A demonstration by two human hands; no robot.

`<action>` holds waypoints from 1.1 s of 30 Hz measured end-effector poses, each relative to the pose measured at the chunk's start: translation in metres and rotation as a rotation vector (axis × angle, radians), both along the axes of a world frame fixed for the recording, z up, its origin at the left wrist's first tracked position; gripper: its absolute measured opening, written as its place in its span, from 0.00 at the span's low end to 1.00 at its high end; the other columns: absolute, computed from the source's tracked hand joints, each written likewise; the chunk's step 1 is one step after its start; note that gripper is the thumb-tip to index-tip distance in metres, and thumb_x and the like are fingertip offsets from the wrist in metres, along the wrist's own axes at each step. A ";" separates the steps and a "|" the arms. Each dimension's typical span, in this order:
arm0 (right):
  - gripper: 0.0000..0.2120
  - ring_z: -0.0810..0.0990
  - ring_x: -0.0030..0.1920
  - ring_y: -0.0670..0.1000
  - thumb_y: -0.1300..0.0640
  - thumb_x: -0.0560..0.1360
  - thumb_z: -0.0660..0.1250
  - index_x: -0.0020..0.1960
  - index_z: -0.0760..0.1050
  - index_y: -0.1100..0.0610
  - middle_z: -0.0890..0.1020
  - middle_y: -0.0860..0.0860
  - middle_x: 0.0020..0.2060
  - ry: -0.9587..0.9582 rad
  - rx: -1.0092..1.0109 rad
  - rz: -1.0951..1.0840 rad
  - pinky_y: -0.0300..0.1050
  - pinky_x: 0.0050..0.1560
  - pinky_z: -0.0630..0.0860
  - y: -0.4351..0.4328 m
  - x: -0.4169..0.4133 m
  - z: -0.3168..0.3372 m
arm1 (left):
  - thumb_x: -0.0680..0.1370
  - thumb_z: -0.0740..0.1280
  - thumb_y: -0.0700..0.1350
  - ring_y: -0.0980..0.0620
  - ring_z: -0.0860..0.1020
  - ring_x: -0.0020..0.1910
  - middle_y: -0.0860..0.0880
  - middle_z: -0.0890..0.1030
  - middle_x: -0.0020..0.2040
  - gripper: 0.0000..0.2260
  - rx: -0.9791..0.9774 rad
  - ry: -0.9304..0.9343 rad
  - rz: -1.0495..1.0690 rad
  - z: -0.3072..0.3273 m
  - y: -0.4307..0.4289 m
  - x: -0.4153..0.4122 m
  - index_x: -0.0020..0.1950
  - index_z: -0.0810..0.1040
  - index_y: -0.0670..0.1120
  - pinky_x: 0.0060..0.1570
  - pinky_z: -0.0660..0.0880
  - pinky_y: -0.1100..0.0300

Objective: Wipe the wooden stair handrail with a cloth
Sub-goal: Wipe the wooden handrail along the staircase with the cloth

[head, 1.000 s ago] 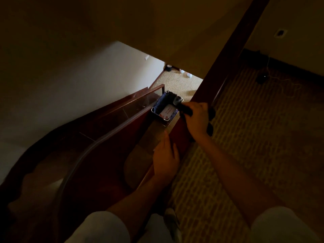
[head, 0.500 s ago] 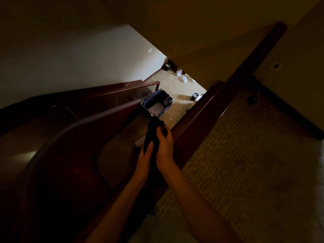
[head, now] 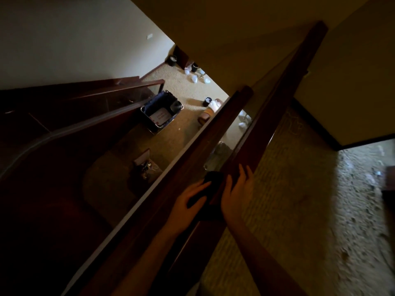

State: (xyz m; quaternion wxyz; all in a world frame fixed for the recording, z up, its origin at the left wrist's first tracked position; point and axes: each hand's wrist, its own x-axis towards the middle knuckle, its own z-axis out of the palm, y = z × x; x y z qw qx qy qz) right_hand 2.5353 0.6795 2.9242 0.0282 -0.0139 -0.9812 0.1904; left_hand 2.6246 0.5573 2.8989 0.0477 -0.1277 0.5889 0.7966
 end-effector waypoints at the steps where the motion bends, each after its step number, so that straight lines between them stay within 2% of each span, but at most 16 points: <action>1: 0.24 0.62 0.75 0.59 0.51 0.82 0.56 0.75 0.64 0.59 0.64 0.59 0.75 -0.018 0.070 0.002 0.62 0.73 0.61 0.001 0.000 -0.002 | 0.80 0.64 0.47 0.72 0.66 0.67 0.69 0.67 0.68 0.17 -0.003 0.027 -0.009 0.002 0.002 -0.007 0.66 0.72 0.64 0.64 0.66 0.71; 2: 0.25 0.62 0.75 0.60 0.49 0.82 0.52 0.76 0.62 0.59 0.64 0.59 0.75 -0.036 0.136 0.008 0.63 0.72 0.61 0.002 0.000 -0.003 | 0.81 0.63 0.48 0.72 0.64 0.68 0.68 0.65 0.69 0.17 -0.029 0.068 -0.011 0.005 0.004 -0.018 0.68 0.70 0.63 0.65 0.64 0.74; 4: 0.24 0.64 0.74 0.62 0.50 0.83 0.50 0.75 0.63 0.61 0.65 0.61 0.74 -0.016 0.167 0.017 0.64 0.71 0.62 0.005 0.000 -0.006 | 0.83 0.59 0.43 0.69 0.62 0.71 0.60 0.63 0.73 0.18 -0.091 0.155 -0.029 0.008 0.011 -0.056 0.72 0.67 0.54 0.69 0.60 0.72; 6: 0.24 0.66 0.72 0.63 0.53 0.83 0.53 0.75 0.63 0.64 0.66 0.63 0.72 0.013 0.086 -0.008 0.65 0.70 0.63 0.000 0.001 -0.008 | 0.84 0.55 0.39 0.56 0.59 0.75 0.47 0.62 0.77 0.19 -0.127 0.173 -0.081 0.010 0.017 -0.105 0.76 0.64 0.45 0.72 0.55 0.68; 7: 0.24 0.66 0.72 0.62 0.53 0.83 0.52 0.74 0.63 0.65 0.66 0.64 0.72 0.024 0.050 -0.020 0.65 0.71 0.63 -0.003 0.002 -0.008 | 0.85 0.55 0.39 0.50 0.58 0.76 0.43 0.61 0.77 0.19 -0.131 0.159 -0.095 0.011 0.017 -0.127 0.76 0.63 0.42 0.71 0.52 0.72; 9: 0.24 0.67 0.72 0.63 0.56 0.82 0.51 0.74 0.64 0.67 0.66 0.65 0.71 0.044 0.008 -0.028 0.65 0.70 0.64 -0.006 0.003 -0.008 | 0.84 0.54 0.36 0.45 0.59 0.77 0.39 0.62 0.76 0.19 -0.107 0.170 -0.092 0.012 0.020 -0.157 0.76 0.62 0.38 0.73 0.52 0.70; 11: 0.24 0.67 0.71 0.65 0.59 0.81 0.53 0.73 0.64 0.70 0.66 0.67 0.70 0.030 0.011 -0.008 0.66 0.69 0.65 -0.004 0.001 -0.007 | 0.84 0.54 0.37 0.47 0.60 0.76 0.40 0.64 0.76 0.18 -0.060 0.162 -0.088 0.011 0.021 -0.149 0.75 0.64 0.39 0.76 0.56 0.56; 12: 0.24 0.66 0.71 0.65 0.59 0.81 0.53 0.73 0.63 0.69 0.66 0.67 0.71 0.011 0.023 0.005 0.66 0.69 0.65 -0.005 0.000 -0.006 | 0.84 0.54 0.37 0.51 0.61 0.75 0.42 0.65 0.75 0.18 -0.052 0.145 -0.082 0.008 0.019 -0.130 0.75 0.65 0.41 0.75 0.58 0.55; 16: 0.22 0.64 0.73 0.63 0.64 0.82 0.56 0.75 0.60 0.68 0.63 0.66 0.72 0.014 0.024 0.036 0.65 0.70 0.64 -0.006 -0.003 -0.007 | 0.83 0.56 0.43 0.66 0.65 0.70 0.57 0.69 0.71 0.17 -0.084 0.144 -0.014 -0.012 0.012 -0.036 0.72 0.70 0.49 0.69 0.61 0.69; 18: 0.23 0.64 0.73 0.63 0.66 0.82 0.57 0.75 0.60 0.67 0.63 0.66 0.73 0.013 0.012 0.028 0.65 0.70 0.64 -0.003 -0.004 -0.009 | 0.83 0.57 0.42 0.62 0.66 0.71 0.53 0.69 0.73 0.17 -0.099 0.174 -0.010 -0.010 0.016 -0.052 0.73 0.70 0.47 0.70 0.63 0.66; 21: 0.23 0.63 0.74 0.63 0.59 0.83 0.53 0.76 0.59 0.66 0.62 0.64 0.74 -0.005 0.048 0.049 0.66 0.70 0.63 -0.004 -0.004 -0.008 | 0.84 0.56 0.37 0.51 0.65 0.73 0.43 0.67 0.74 0.18 -0.121 0.185 -0.065 0.006 0.023 -0.140 0.74 0.67 0.42 0.74 0.60 0.57; 23: 0.25 0.65 0.73 0.63 0.53 0.82 0.49 0.76 0.60 0.65 0.64 0.63 0.73 0.005 0.075 0.024 0.64 0.71 0.63 -0.008 -0.004 -0.006 | 0.84 0.55 0.37 0.46 0.64 0.74 0.40 0.67 0.74 0.18 -0.106 0.161 -0.073 0.011 0.025 -0.196 0.75 0.66 0.41 0.73 0.58 0.60; 25: 0.27 0.65 0.73 0.61 0.50 0.82 0.46 0.76 0.61 0.64 0.65 0.62 0.73 0.011 0.056 0.016 0.62 0.71 0.63 -0.007 -0.003 -0.004 | 0.84 0.55 0.37 0.45 0.64 0.74 0.40 0.67 0.74 0.18 -0.112 0.139 -0.074 0.008 0.029 -0.206 0.75 0.66 0.41 0.70 0.57 0.64; 28: 0.28 0.63 0.74 0.62 0.50 0.81 0.48 0.76 0.60 0.65 0.63 0.62 0.74 -0.038 0.087 0.070 0.65 0.72 0.61 -0.002 -0.003 -0.001 | 0.84 0.55 0.38 0.48 0.65 0.74 0.42 0.67 0.74 0.17 -0.109 0.164 -0.061 -0.004 0.026 -0.149 0.74 0.67 0.42 0.74 0.61 0.55; 31: 0.25 0.62 0.75 0.61 0.54 0.83 0.53 0.77 0.59 0.63 0.63 0.61 0.75 -0.061 0.193 0.028 0.64 0.73 0.60 -0.003 -0.005 0.001 | 0.84 0.57 0.38 0.62 0.64 0.72 0.47 0.68 0.74 0.18 -0.155 0.158 -0.031 -0.018 0.023 -0.081 0.73 0.68 0.47 0.71 0.62 0.67; 33: 0.25 0.59 0.76 0.59 0.55 0.84 0.52 0.78 0.56 0.60 0.60 0.58 0.76 -0.072 0.324 0.001 0.61 0.75 0.55 -0.005 -0.005 0.001 | 0.84 0.57 0.39 0.64 0.64 0.72 0.48 0.68 0.74 0.18 -0.164 0.160 -0.022 -0.018 0.023 -0.074 0.73 0.68 0.50 0.69 0.61 0.70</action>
